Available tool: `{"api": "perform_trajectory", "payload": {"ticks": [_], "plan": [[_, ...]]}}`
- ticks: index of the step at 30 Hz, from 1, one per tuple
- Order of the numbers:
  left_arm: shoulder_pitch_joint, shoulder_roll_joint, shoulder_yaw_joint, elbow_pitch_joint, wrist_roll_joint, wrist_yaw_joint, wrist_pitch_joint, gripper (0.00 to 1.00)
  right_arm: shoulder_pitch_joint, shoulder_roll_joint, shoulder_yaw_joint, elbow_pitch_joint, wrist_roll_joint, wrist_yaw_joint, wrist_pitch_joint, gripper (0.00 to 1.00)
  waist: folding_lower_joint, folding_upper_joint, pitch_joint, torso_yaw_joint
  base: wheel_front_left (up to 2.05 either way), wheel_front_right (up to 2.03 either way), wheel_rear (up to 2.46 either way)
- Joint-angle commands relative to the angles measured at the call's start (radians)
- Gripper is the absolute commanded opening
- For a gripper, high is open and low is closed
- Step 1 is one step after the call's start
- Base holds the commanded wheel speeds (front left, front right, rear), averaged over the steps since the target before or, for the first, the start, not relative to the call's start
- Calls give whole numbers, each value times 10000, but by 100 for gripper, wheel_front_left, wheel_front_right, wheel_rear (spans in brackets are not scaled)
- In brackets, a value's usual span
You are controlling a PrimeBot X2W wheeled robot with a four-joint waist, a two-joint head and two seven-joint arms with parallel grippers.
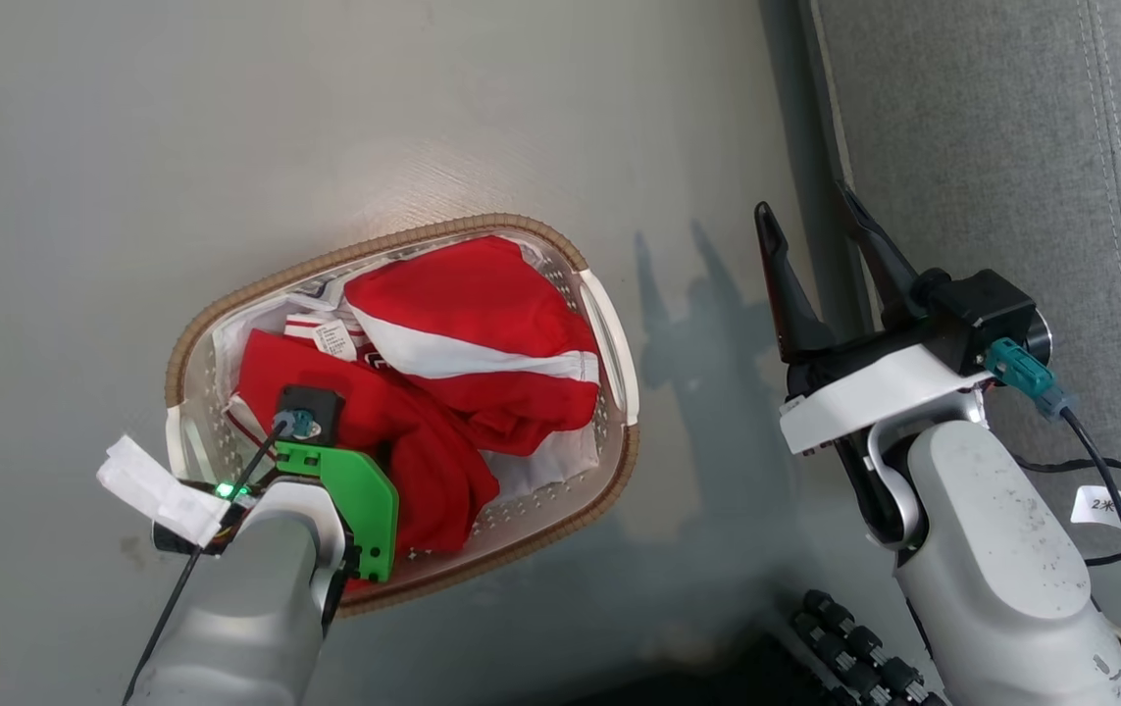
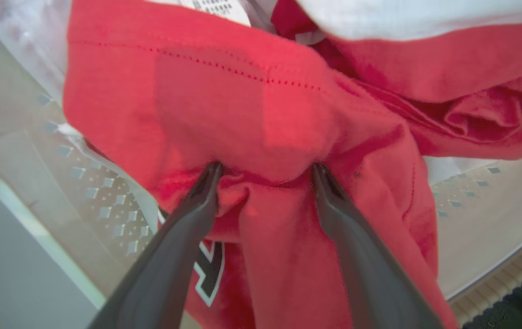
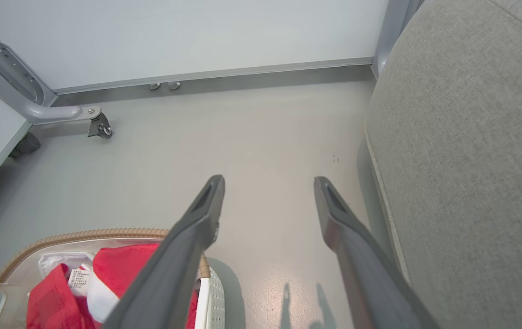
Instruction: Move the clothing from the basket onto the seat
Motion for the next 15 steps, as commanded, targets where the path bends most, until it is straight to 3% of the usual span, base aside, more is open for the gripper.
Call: {"api": "perform_trajectory", "payload": {"ticks": [1,15], "plan": [[-206,129,-23,46,7,81,73,100,-138,-21,39,-58,94,-7,-19,100,0,-1,202,-132,0,0,0],[-782,360,-465,136,321,309,482,100,-368,-22,174,-257,467,-7,-19,100,0,-1,937,-330,0,0,0]]}}
